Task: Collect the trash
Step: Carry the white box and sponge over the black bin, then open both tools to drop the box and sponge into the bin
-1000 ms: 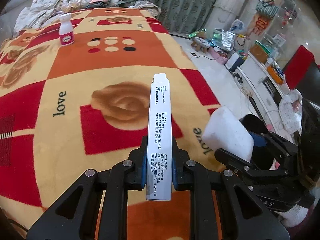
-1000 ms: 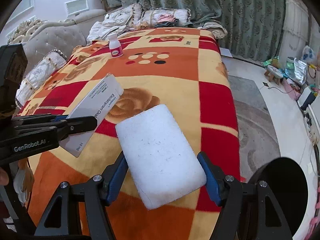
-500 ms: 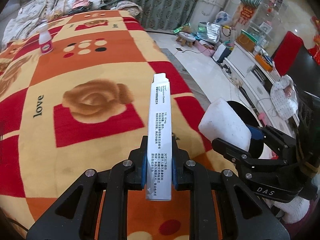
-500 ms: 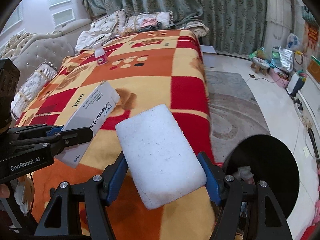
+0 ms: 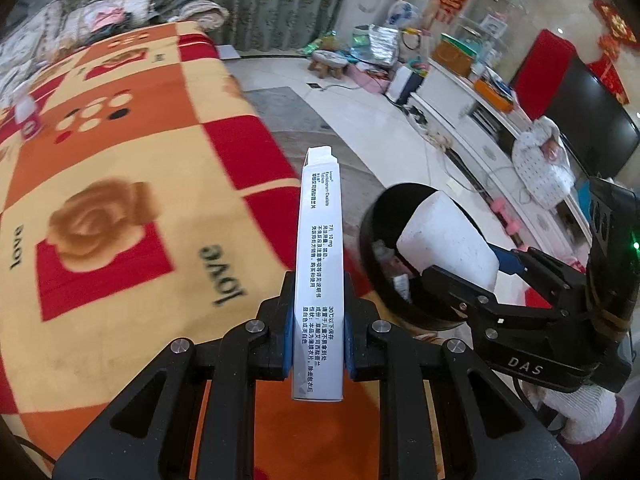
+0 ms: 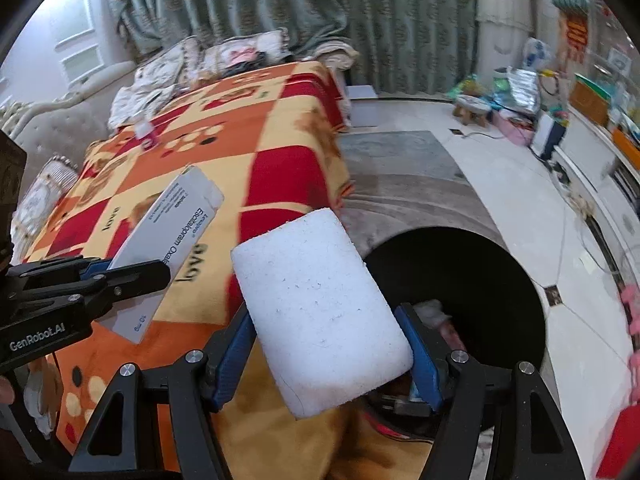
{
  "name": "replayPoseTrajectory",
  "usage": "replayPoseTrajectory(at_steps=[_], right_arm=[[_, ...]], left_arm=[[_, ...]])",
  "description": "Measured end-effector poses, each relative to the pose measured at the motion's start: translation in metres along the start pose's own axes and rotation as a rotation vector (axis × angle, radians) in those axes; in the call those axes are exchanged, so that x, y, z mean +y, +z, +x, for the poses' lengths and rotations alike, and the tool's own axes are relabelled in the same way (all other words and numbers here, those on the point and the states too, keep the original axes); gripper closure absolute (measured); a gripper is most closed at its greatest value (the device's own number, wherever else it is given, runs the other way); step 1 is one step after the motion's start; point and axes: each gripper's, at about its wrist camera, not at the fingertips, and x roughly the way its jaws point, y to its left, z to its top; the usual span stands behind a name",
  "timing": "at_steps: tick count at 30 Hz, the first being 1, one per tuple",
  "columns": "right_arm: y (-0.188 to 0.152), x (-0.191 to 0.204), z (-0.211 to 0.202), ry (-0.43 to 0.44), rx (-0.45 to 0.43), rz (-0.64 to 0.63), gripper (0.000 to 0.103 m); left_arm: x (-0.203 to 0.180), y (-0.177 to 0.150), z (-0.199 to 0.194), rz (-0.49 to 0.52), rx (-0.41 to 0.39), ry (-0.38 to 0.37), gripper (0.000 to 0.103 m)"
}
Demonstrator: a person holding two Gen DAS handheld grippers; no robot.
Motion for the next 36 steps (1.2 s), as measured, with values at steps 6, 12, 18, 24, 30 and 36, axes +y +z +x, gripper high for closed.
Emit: replayPoseTrajectory(at_steps=[6,12,18,24,30,36], right_arm=[[-0.005,-0.038,0.0,-0.044,0.009,0.072,0.035],[-0.01,-0.072,0.008,-0.09,0.027,0.134,0.035],[-0.013,-0.099,0.008,-0.126,0.024,0.197,0.031],[-0.018,-0.111,0.005,-0.129,0.02,0.232,0.023],[-0.023,-0.108,0.0,-0.117,0.001,0.245,0.023],[-0.027,-0.091,-0.011,-0.149,-0.045,0.219,0.023]], left_arm=[[-0.032,0.01,0.026,0.034,0.037,-0.046,0.086],[-0.053,0.018,0.05,0.036,0.067,-0.101,0.086],[-0.068,0.026,0.062,0.038,0.071,-0.168,0.084],[-0.072,0.028,0.062,0.027,0.042,-0.183,0.053],[-0.068,0.024,0.055,0.058,0.021,-0.097,0.053],[-0.064,0.016,0.037,0.083,-0.042,-0.015,0.053]])
